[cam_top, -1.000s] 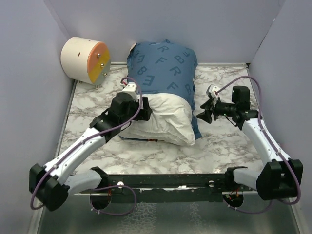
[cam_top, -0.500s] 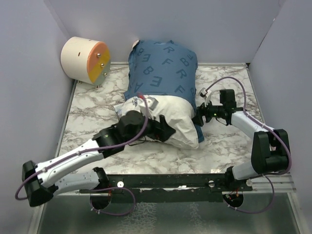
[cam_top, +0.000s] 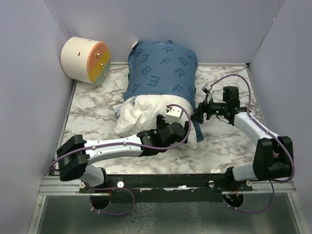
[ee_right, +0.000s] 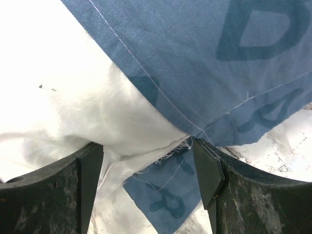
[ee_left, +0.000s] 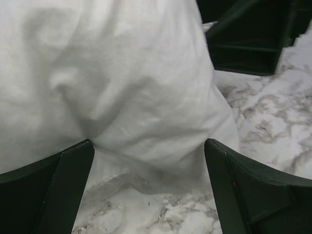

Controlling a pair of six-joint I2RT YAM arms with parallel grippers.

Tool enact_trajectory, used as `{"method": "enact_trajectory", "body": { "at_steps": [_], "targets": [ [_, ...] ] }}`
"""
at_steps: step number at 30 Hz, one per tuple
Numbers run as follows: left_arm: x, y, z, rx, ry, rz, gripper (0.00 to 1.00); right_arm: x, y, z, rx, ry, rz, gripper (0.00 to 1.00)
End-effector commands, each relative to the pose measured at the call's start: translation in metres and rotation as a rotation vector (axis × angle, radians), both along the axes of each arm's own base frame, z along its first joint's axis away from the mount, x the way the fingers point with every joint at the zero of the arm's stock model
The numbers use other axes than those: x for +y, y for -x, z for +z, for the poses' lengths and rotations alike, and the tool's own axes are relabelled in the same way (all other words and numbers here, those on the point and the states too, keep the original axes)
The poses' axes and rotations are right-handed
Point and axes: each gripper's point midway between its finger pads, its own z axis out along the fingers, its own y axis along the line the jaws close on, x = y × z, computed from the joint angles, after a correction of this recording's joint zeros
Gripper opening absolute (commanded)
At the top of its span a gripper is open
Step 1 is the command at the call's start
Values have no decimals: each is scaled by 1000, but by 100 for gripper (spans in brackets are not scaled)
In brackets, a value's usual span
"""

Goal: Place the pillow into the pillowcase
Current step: Stuff the pillow into the pillowcase.

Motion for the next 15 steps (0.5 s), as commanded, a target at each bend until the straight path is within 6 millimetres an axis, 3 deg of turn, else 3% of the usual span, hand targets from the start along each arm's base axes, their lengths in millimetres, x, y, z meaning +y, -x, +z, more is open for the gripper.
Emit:
{"method": "enact_trajectory", "body": {
  "at_steps": [1,5,9,12,15],
  "targets": [
    [-2,-48,15,-66,57,159,99,-14,-7,2,-10,-4,-73,74],
    [-1,-74,4,-54,68,199,99,-36,-17,-8,50,1,-166,74],
    [22,-97,-16,-28,46,269,89,-53,-29,-17,85,-1,-312,73],
    [31,-103,-15,-23,85,252,62,-47,-24,-29,146,-41,-300,71],
    [38,-105,-5,-46,98,236,24,-39,-19,-43,224,-69,-269,70]
  ]
}}
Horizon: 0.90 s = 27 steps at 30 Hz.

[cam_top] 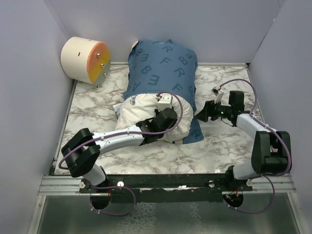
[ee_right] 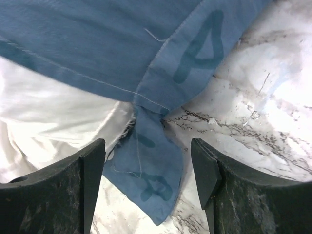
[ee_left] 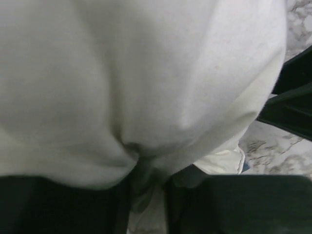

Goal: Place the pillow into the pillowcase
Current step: Stuff the pillow into the pillowcase.

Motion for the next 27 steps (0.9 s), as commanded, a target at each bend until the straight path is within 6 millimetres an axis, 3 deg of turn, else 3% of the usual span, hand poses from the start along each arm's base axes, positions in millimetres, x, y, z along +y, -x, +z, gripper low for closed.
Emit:
{"method": "enact_trajectory", "body": {
  "at_steps": [1,4,11,13,16,18,23,27],
  "targets": [
    [21,-21,24,-73,41,30,17,7,-2,-23,101,-55,-9,69],
    [21,-22,32,-88,52,-12,4,17,1,-33,147,-72,23,69],
    [13,-19,49,-119,88,-89,0,39,6,-50,261,-153,97,67],
    [14,-21,54,-135,91,-89,0,45,12,-46,281,-194,142,54],
    [16,-31,61,-161,122,-82,0,51,21,-28,260,-245,214,18],
    [18,-43,71,-194,145,-82,0,55,33,-8,233,-286,279,4],
    [26,-80,99,-307,135,-35,0,67,87,42,135,-360,505,1],
    [35,-110,108,-376,66,63,0,77,129,94,-24,-402,675,1]
  ]
}}
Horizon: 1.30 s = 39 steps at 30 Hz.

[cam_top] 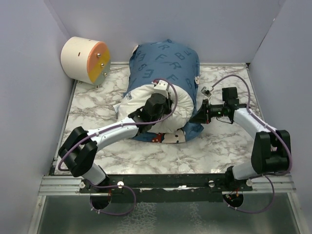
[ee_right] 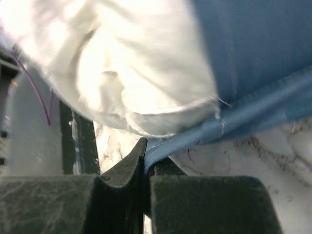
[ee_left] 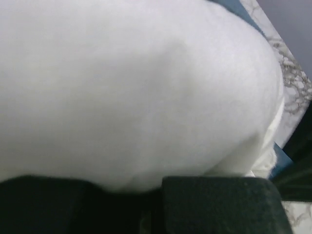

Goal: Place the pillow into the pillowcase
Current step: Stuff the pillow into the pillowcase.

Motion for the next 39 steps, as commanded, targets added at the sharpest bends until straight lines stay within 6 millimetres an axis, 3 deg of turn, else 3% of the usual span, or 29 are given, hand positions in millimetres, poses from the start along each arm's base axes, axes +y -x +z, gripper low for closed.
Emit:
{"method": "enact_trajectory", "body": {
  "at_steps": [1,3,8,10,13,16,20,24,27,30,32,34,36,39],
  "targets": [
    [23,-66,59,-233,31,222,0,20,79,81,-146,-225,279,1],
    [23,-70,50,-227,27,239,0,24,93,90,-212,-236,316,1],
    [34,-57,15,-175,0,237,0,44,149,87,-280,-295,502,1],
    [43,-48,3,-165,-25,228,0,47,156,90,-306,-303,526,1],
    [47,-30,-10,-147,-49,153,0,51,144,80,-332,-266,505,1],
    [39,-8,-20,-96,-64,23,16,55,123,54,-271,-183,423,1],
    [43,26,-28,2,-90,-91,52,58,107,43,-241,-127,388,1],
    [61,63,0,8,-38,-152,69,58,101,35,-224,-99,364,1],
    [81,91,34,-18,51,-160,91,57,102,35,-226,-95,354,1],
    [104,118,73,-61,178,-145,96,57,99,34,-229,-89,337,1],
    [108,132,90,-63,255,-166,96,57,99,32,-220,-91,339,1],
    [97,142,93,-15,312,-222,96,57,98,31,-213,-90,340,1],
    [79,145,83,62,334,-279,99,57,98,28,-206,-88,341,1],
    [59,134,61,116,272,-273,99,57,98,29,-212,-86,339,1]
  ]
}}
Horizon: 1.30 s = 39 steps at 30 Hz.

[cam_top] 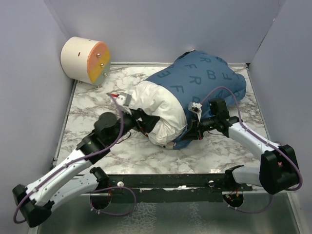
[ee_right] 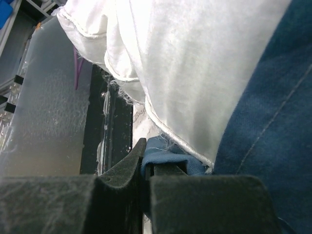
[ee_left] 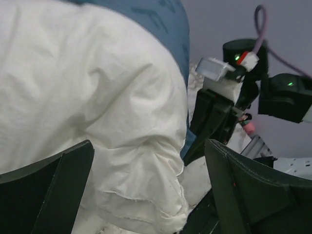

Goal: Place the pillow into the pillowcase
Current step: Stuff the pillow into the pillowcase.

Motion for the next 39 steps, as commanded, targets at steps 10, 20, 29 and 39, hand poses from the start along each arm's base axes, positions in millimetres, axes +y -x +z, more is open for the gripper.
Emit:
{"method": "enact_trajectory", "body": {
  "at_steps": [10,20,29,39],
  "targets": [
    [-109,-74,-103,113,-288,-52,93,6,29,33,-60,-149,170,1],
    [-154,-146,-15,-175,23,67,0,32,68,75,-243,-206,380,1],
    [-174,-107,-134,-108,-34,-15,0,30,59,7,-204,11,312,10],
    [-137,-45,-187,-92,-154,-192,51,11,68,120,-467,-4,338,64]
  ]
}}
